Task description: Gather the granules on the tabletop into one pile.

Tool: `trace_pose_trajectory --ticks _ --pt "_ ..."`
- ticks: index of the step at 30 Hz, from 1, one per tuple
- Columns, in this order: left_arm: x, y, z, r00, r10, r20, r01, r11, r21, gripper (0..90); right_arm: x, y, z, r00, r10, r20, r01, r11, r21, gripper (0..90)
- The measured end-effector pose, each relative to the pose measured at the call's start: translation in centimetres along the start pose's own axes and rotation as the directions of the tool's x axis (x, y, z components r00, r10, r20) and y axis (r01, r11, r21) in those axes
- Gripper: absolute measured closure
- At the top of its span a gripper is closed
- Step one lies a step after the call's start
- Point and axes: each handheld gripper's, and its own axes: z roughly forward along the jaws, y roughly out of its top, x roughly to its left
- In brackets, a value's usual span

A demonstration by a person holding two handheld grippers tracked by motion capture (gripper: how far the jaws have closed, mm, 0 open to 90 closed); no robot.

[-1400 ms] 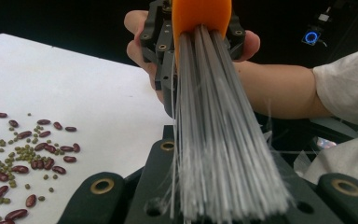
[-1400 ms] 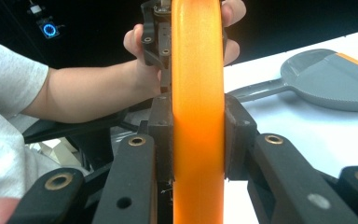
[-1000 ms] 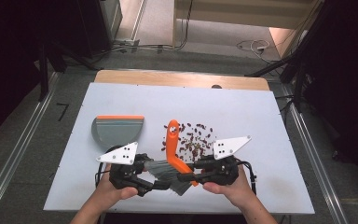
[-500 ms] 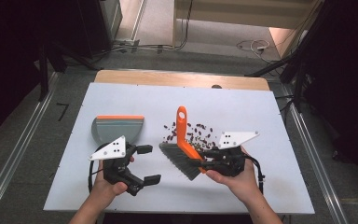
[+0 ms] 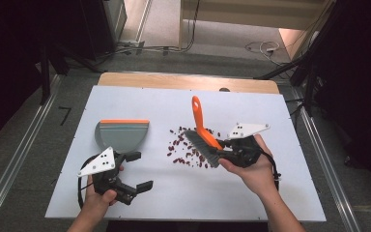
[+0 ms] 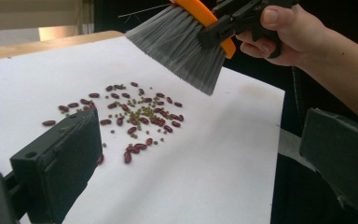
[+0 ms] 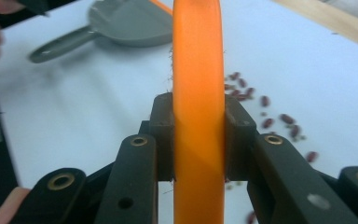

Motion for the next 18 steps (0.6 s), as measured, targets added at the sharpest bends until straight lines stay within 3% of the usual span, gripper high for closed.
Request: trace_pose_trajectory --ticks 4,7,8,9,10,11,13,18 --pt "0.1 -0.4 -0.8 0.9995 -0.002 -0.032 0.001 0.9999 -0.012 0.3 -1.2 0.6 0.2 0.9989 0.006 0.046 -0.007 1.000 0.023 68.9" --pt "0.5 -0.8 -1.2 0.9980 -0.018 -0.061 0.017 0.9997 -0.015 0.3 -2.9 1.5 0.9 0.9938 -0.001 0.111 -0.006 0.998 0.058 68.9" --pt "0.5 -0.8 -1.2 0.9980 -0.018 -0.061 0.017 0.9997 -0.015 0.3 -2.9 1.5 0.9 0.9938 -0.001 0.111 -0.006 0.998 0.058 68.9" --pt "0.6 -0.8 -1.3 0.9975 -0.018 -0.068 0.017 0.9997 -0.015 0.4 -3.6 1.9 1.4 0.9892 -0.009 0.146 -0.003 0.997 0.083 68.9" --pt "0.6 -0.8 -1.3 0.9971 -0.018 -0.074 0.017 0.9997 -0.018 0.4 -3.6 1.9 1.4 0.9892 -0.009 0.146 -0.003 0.997 0.083 68.9" --pt "0.7 -0.8 -1.4 0.9972 -0.017 -0.073 0.016 0.9997 -0.020 0.3 -4.0 2.1 1.7 0.9851 -0.018 0.171 0.001 0.995 0.096 68.9" --pt "0.8 -0.9 -1.5 0.9967 -0.022 -0.078 0.020 0.9995 -0.023 0.3 -5.1 2.6 2.8 0.9680 -0.048 0.246 0.014 0.990 0.138 68.9" --pt "1.1 -1.2 -1.7 0.9956 -0.036 -0.087 0.034 0.9990 -0.028 0.4 -6.3 3.0 4.5 0.9479 -0.081 0.308 0.016 0.978 0.207 68.9"
